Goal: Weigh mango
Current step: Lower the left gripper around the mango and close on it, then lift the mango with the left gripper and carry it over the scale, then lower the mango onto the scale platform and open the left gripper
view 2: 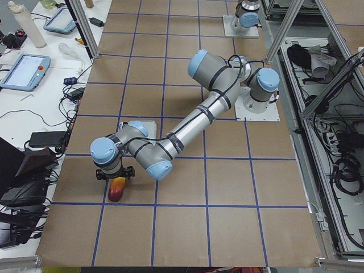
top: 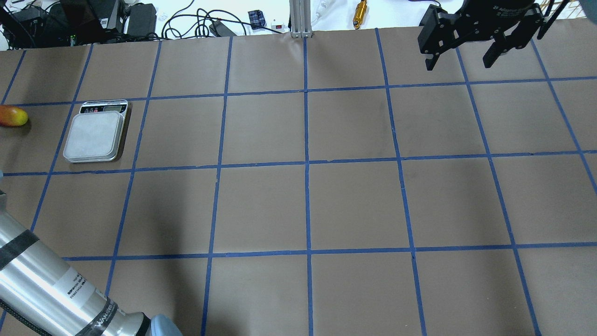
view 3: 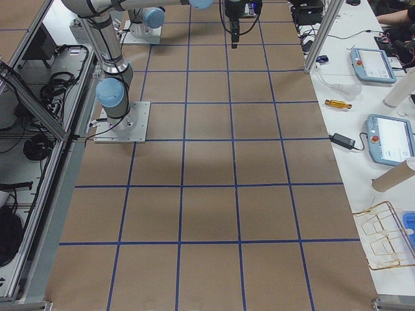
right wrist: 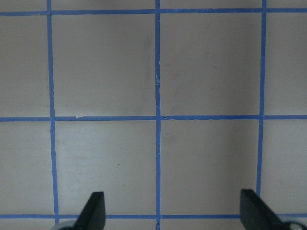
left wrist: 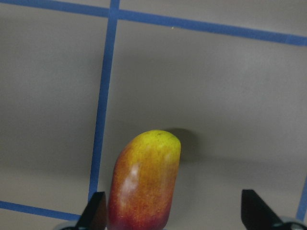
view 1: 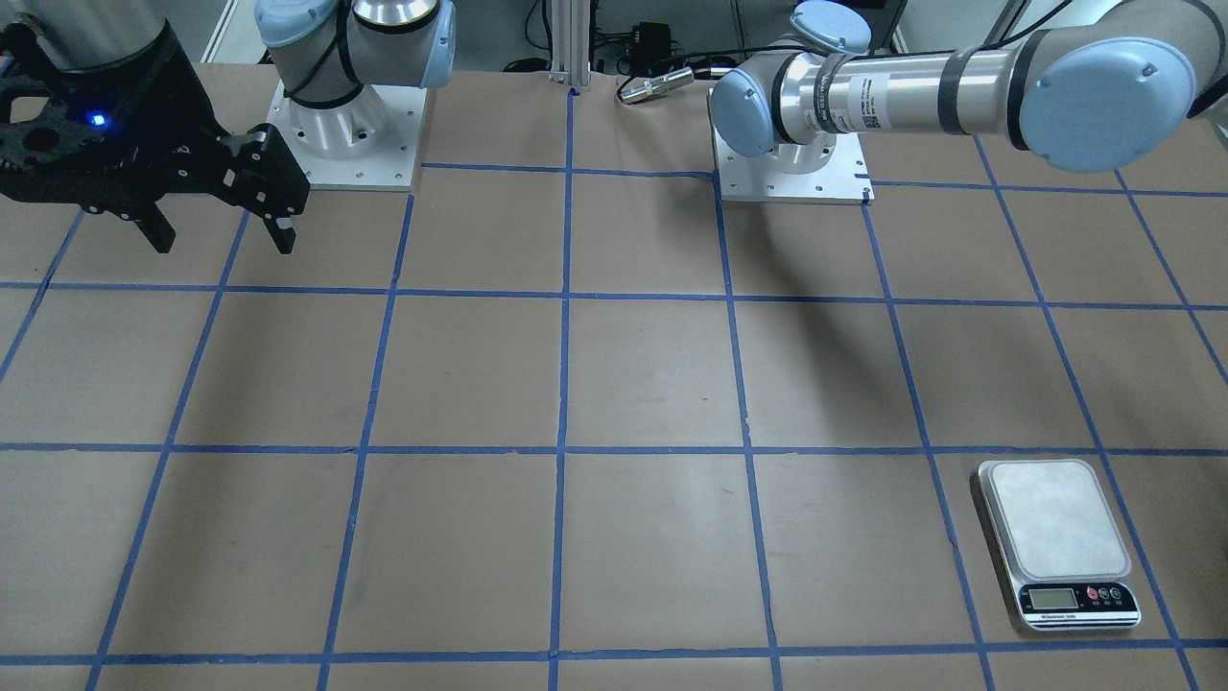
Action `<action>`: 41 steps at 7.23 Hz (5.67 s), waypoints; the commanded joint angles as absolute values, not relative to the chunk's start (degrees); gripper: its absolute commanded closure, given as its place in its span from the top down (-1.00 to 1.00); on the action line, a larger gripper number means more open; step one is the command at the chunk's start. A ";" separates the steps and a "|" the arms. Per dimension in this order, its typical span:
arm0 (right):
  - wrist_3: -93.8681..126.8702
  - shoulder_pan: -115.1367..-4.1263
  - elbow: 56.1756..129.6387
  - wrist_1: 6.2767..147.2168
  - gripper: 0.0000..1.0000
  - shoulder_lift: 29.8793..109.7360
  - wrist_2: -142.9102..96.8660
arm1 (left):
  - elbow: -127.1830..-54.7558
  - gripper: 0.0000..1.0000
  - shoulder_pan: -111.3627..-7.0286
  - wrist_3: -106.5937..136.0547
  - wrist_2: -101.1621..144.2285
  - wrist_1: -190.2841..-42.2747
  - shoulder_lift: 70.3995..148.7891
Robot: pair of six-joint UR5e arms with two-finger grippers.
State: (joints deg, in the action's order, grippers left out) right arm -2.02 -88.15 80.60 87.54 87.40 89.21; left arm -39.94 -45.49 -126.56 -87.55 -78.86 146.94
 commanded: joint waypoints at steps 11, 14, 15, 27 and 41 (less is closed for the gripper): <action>-2.02 -88.15 80.60 87.54 1.00 87.36 89.21 | -36.56 0.89 -43.59 -137.99 -82.27 -73.21 155.30; -2.02 -88.07 80.60 87.54 1.00 87.45 89.21 | -36.39 0.68 -43.68 -137.90 -82.18 -73.30 155.92; -2.02 -88.15 80.60 87.54 1.00 87.36 89.12 | -36.30 0.33 -43.59 -137.90 -82.18 -73.21 155.83; -2.02 -88.15 80.60 87.54 1.00 87.36 89.12 | -78.96 -0.74 -53.95 -122.83 -83.41 -60.67 125.62; -2.02 -88.15 80.60 87.54 1.00 87.45 89.21 | -89.65 1.00 -56.34 -118.22 -82.70 -51.94 122.71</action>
